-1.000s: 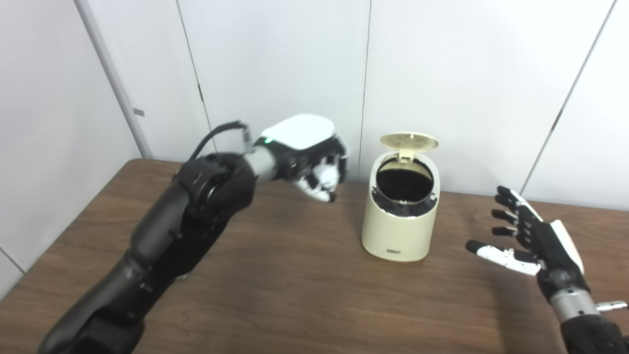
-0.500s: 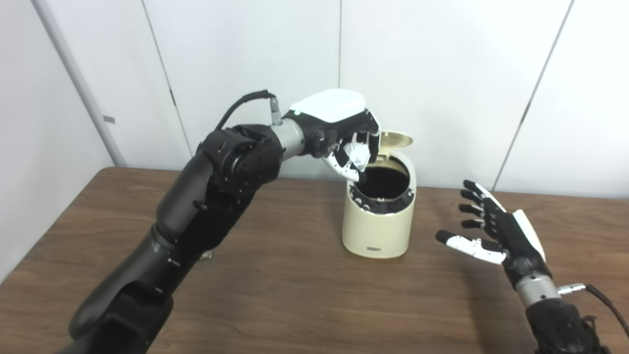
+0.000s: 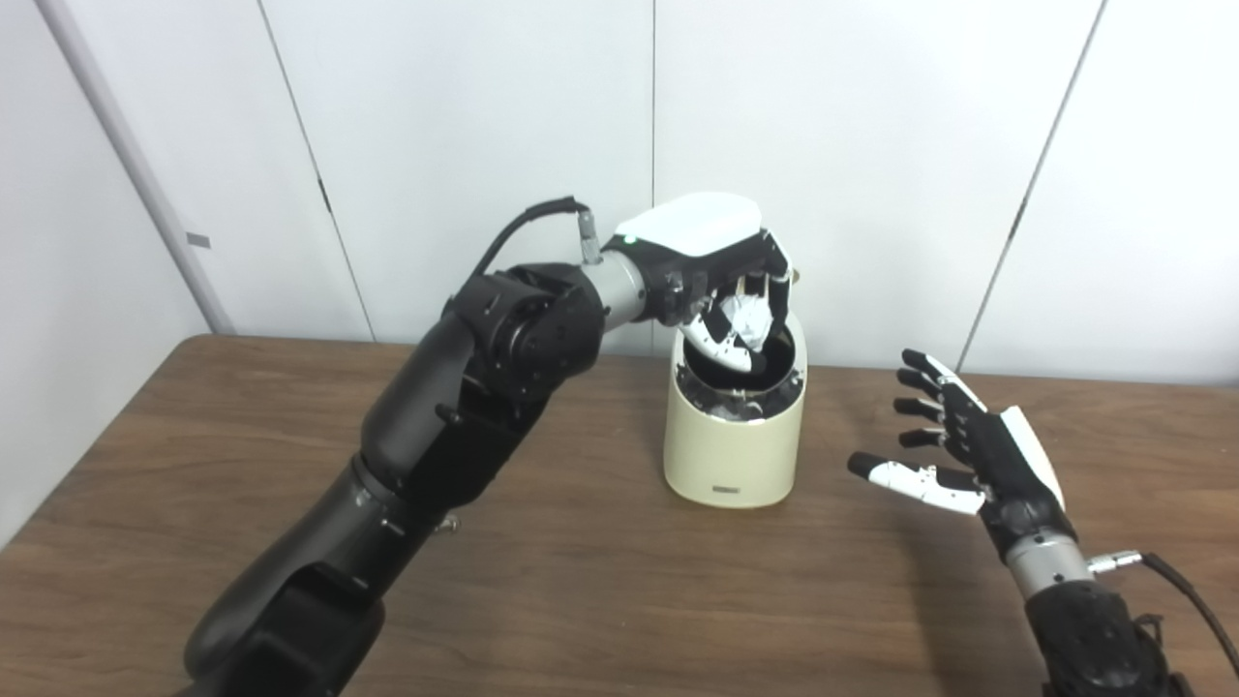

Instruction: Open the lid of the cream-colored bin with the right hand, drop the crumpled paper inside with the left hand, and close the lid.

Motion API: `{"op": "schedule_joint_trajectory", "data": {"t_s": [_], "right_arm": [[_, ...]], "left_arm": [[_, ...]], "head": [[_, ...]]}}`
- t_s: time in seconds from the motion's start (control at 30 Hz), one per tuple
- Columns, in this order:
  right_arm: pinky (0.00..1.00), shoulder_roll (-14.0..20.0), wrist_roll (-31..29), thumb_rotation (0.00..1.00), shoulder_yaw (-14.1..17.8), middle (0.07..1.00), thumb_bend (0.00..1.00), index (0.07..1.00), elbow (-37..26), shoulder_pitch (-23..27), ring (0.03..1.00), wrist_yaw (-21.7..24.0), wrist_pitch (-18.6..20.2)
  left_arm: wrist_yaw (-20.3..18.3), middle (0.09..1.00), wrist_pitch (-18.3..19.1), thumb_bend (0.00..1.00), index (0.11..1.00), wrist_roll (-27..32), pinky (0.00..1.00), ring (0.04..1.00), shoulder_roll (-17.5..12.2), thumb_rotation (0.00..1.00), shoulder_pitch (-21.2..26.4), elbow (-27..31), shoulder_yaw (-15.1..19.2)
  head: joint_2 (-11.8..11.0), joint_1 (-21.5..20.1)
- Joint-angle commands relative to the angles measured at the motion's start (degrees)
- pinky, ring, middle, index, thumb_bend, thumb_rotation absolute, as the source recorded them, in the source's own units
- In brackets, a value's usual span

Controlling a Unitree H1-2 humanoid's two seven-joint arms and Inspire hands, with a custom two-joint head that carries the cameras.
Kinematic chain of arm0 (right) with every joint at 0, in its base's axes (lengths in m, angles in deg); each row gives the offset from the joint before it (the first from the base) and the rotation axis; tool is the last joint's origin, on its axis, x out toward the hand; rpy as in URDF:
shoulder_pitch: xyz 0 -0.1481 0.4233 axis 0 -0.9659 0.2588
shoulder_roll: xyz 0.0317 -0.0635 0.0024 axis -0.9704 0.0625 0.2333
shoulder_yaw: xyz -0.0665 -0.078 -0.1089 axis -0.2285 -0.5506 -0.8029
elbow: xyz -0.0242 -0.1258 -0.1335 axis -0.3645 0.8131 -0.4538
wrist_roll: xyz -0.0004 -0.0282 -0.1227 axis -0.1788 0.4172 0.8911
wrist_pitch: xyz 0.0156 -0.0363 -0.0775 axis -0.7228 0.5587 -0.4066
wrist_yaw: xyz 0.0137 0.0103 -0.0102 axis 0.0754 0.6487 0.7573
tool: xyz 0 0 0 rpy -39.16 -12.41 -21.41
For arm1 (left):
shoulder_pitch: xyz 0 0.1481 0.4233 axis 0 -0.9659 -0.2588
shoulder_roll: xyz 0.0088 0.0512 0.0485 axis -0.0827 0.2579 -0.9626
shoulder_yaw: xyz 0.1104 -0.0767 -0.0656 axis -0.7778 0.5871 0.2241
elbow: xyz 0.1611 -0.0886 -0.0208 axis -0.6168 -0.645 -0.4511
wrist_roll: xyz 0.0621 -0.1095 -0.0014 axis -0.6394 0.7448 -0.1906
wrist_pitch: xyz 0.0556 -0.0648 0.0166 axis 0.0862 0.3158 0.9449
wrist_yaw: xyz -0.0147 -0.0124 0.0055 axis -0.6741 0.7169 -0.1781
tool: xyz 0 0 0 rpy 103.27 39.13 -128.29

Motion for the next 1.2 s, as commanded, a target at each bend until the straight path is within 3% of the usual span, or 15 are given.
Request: {"op": "schedule_joint_trajectory", "data": {"t_s": [0.0, 0.23, 0.67, 1.17], "right_arm": [[0.68, 0.3, -0.7, 0.3, 0.7, 0.889, 0.71, 0.897, -2.3, 2.3, 0.825, -0.7, -1.3], [0.63, 0.3, -1.0, 0.31, 1.0, 0.894, 0.71, 0.896, -2.5, 2.4, 0.826, -0.4, -1.1], [0.67, 0.3, -0.7, 0.31, 1.1, 0.891, 0.7, 0.897, -3.9, 1.9, 0.824, -0.4, 0.4], [0.66, 0.4, 0.3, 0.33, 0.4, 0.882, 0.72, 0.892, -4.4, 1.4, 0.812, -0.4, 0.3]], "left_arm": [[2.5, 0.498, -0.5, 0.5, 0.489, -0.5, 0.38, 0.422, 0.0, 0.0, 1.4, -0.2, 0.5], [4.8, 0.499, -1.8, 0.5, 0.488, -0.8, 0.39, 0.418, 0.5, 0.0, 0.1, -2.4, 0.4], [10.6, 0.5, -7.1, 0.5, 0.49, -2.1, 0.35, 0.398, 0.7, 0.0, -0.4, -9.2, -0.4], [22.2, 0.497, -11.9, 0.5, 0.506, -4.5, 0.35, 0.381, 2.8, 0.0, -1.1, -14.7, -0.4]], "head": [[0.1, 0.0], [0.4, -0.2], [0.9, -0.7], [1.2, -0.8]]}}
